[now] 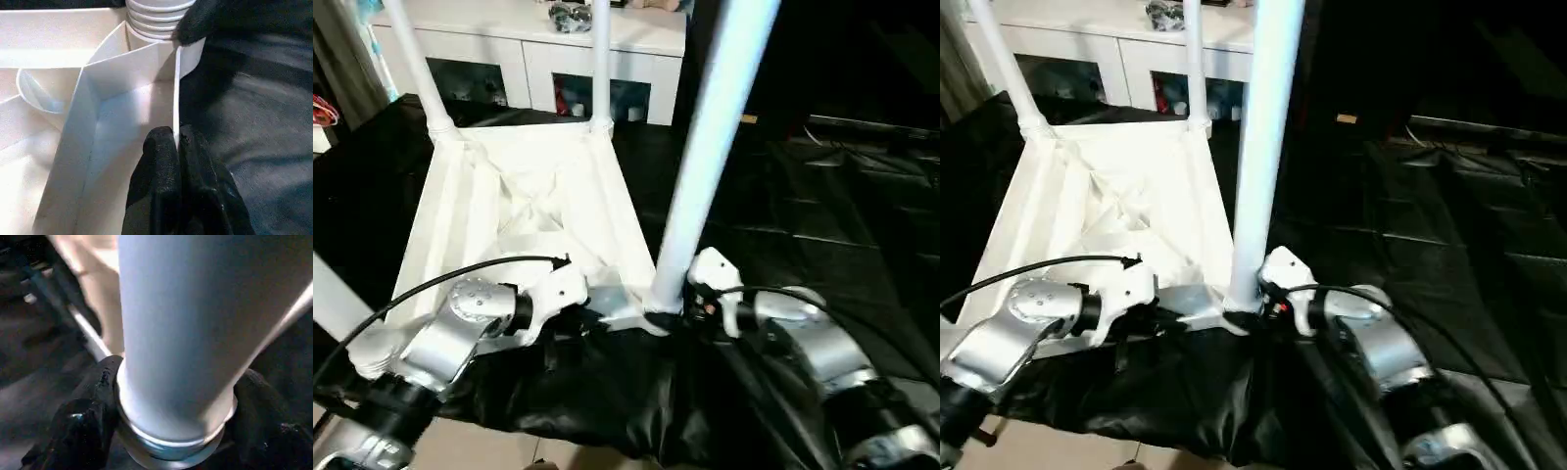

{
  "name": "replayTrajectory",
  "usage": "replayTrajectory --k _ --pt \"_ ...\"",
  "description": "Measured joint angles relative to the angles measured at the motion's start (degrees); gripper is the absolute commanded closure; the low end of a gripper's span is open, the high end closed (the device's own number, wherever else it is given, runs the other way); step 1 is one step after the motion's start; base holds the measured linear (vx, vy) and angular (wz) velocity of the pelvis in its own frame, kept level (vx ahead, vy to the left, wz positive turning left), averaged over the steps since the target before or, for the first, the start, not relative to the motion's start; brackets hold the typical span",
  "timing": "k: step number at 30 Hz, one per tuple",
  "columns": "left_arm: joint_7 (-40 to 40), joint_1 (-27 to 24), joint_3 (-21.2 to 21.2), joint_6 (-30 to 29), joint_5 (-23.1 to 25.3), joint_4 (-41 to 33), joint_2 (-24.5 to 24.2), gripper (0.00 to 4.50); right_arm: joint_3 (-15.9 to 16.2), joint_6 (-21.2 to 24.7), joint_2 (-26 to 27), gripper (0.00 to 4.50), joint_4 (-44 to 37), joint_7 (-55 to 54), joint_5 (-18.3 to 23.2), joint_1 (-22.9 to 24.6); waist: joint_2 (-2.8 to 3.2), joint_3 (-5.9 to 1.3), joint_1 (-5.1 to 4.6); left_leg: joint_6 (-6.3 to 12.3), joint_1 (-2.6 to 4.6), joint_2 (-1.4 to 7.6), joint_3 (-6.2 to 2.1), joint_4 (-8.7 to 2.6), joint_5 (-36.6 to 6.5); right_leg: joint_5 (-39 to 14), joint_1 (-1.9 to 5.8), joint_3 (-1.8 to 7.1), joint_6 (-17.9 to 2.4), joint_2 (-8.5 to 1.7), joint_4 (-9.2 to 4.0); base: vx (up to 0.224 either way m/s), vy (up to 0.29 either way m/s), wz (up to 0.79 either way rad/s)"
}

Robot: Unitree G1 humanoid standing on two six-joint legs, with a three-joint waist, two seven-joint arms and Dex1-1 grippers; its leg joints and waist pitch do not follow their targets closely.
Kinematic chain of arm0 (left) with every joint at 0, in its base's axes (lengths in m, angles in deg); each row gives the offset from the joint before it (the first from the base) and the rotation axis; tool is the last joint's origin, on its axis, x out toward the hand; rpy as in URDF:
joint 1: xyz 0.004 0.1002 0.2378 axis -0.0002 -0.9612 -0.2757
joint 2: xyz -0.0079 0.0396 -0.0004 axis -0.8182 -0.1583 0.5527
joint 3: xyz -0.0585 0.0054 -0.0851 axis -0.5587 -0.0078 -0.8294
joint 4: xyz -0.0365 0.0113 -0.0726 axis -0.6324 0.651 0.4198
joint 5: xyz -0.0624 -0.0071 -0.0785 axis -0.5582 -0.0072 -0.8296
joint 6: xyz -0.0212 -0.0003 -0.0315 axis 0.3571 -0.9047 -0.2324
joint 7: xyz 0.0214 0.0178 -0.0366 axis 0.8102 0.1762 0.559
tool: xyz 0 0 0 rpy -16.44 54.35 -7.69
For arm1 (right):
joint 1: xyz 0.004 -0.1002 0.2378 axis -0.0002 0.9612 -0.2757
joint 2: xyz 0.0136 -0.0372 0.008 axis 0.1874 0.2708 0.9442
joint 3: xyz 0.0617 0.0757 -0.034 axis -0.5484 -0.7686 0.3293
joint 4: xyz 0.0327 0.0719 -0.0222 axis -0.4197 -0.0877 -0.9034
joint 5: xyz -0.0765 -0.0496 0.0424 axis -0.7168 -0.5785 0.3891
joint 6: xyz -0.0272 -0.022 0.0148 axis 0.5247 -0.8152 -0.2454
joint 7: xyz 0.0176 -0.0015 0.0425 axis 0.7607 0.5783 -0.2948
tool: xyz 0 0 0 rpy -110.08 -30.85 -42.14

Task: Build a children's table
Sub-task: Rotate leg to tighten

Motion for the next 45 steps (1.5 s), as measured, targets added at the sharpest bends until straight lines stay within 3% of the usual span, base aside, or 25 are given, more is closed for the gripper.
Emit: replayTrajectory --k 4,9,13,14,20,22,25,30,34,35,39,40,45 --pt "6.8 3.5 0.3 -1.3 3.3 5.0 5.7 4.50 -4.0 0.6 5.9 1.75 3.4 -12.9 -1.6 -0.1 0.00 -0.02 -0.54 0.00 0.00 -0.06 -0.21 0.02 0.0 0.0 0.00 -0.15 0.1 -0.12 -0.25 -0.057 0.005 -0.07" --pt "14.4 7.5 0.0 -3.3 5.7 11.8 12.8 4.50 -8.2 0.8 13.6 1.75 8.0 -30.6 -4.0 -1.9 0.66 -0.36 -1.75 0.02 0.00 -0.17 -0.99 -0.13 0.0 0.0 0.31 -1.00 0.1 -0.16 -2.23 -0.011 0.004 -0.03" --pt "15.3 8.9 0.1 -2.7 6.2 14.2 14.2 4.50 -9.0 -0.7 14.7 1.75 9.4 -33.7 -4.4 -2.2 1.00 -0.21 -2.21 0.34 0.03 -0.17 -1.10 -0.13 -0.2 0.0 0.88 -1.60 0.1 -0.29 -3.66 -0.010 0.027 -0.04" --pt "15.2 8.9 0.1 -2.0 6.3 14.4 14.1 4.50 -9.2 -1.1 14.7 1.20 9.5 -33.5 -4.4 -2.2 1.19 -0.12 -2.31 0.55 0.02 -0.17 -1.10 -0.14 -0.3 0.0 1.01 -1.68 0.1 -0.31 -4.00 0.000 0.000 0.00" --pt "11.0 8.0 -0.3 1.8 6.0 13.6 11.3 4.50 -9.8 -2.1 12.1 0.65 9.2 -23.4 -1.4 -2.1 1.30 0.10 -2.77 0.59 0.01 -0.20 -0.98 -0.17 -0.3 0.0 0.93 -1.68 0.0 -0.44 -3.90 0.000 0.000 0.00" --pt "9.1 6.8 -0.8 2.9 5.1 12.2 9.9 4.50 -7.3 -2.9 9.0 0.56 8.6 -18.3 -1.5 -2.1 1.23 0.14 -2.80 0.59 -0.02 -0.19 -0.88 -0.22 -0.3 0.2 0.83 -1.60 -0.4 -0.44 -3.65 0.000 0.000 0.00" --pt "5.4 5.5 -1.0 4.2 3.9 10.3 7.5 4.50 -5.0 -4.7 5.1 0.56 8.0 -10.5 -1.5 -2.1 0.93 0.22 -2.18 0.56 0.04 -0.12 -0.67 -0.30 -0.3 0.3 0.60 -1.51 -0.5 -0.46 -2.65 0.016 -0.017 0.02" --pt "-2.0 3.8 -0.9 6.2 1.7 7.4 3.9 4.50 -2.3 -6.8 -0.9 0.56 5.8 3.3 -1.0 -2.1 0.44 0.09 -0.16 0.52 0.00 0.07 0.05 -0.51 -0.3 1.0 -0.28 -0.86 -0.3 -0.35 -0.86 0.055 -0.059 0.08" --pt "-6.7 2.9 -1.0 6.8 0.4 5.9 1.6 4.50 -0.9 -7.8 -3.4 0.56 5.3 11.6 0.2 -2.1 0.27 0.03 0.49 0.53 -0.03 0.17 0.08 -0.75 -0.3 0.3 -0.68 -0.55 -0.6 -0.07 -0.14 0.048 -0.033 0.01" --pt "-7.8 2.7 -1.0 7.0 0.1 5.6 1.0 4.50 -0.5 -8.0 -3.9 0.84 5.3 13.5 0.8 -2.1 0.24 0.01 0.60 0.52 -0.04 0.15 0.10 -0.62 -0.3 0.1 -0.74 -0.45 -0.6 -0.07 0.07 0.000 0.000 0.00" --pt "-10.6 2.6 -0.9 7.5 -0.5 5.2 -0.1 4.50 0.5 -8.1 -5.1 0.96 5.3 17.8 1.2 -2.8 -0.20 0.04 0.75 0.48 -0.09 0.06 0.20 -0.62 -0.3 0.1 -0.79 -0.23 -0.6 -0.10 0.01 0.000 0.000 0.00" --pt "-11.2 2.6 -0.9 7.6 -0.5 5.2 -0.5 4.50 0.6 -8.1 -5.2 1.25 5.3 18.6 1.3 -2.9 -0.38 0.03 0.76 0.47 -0.09 0.05 0.21 -0.60 -0.3 0.1 -0.77 -0.18 -0.6 -0.10 0.00 0.000 0.000 0.00" --pt "-14.3 2.6 -0.9 7.4 -1.0 4.8 -1.8 4.50 1.1 -8.1 -5.3 1.65 5.3 21.9 1.8 -2.9 -1.02 0.08 0.77 0.43 -0.06 0.02 0.23 -0.47 -0.3 0.1 -0.71 -0.04 -0.6 -0.11 0.01 0.000 0.000 0.00"
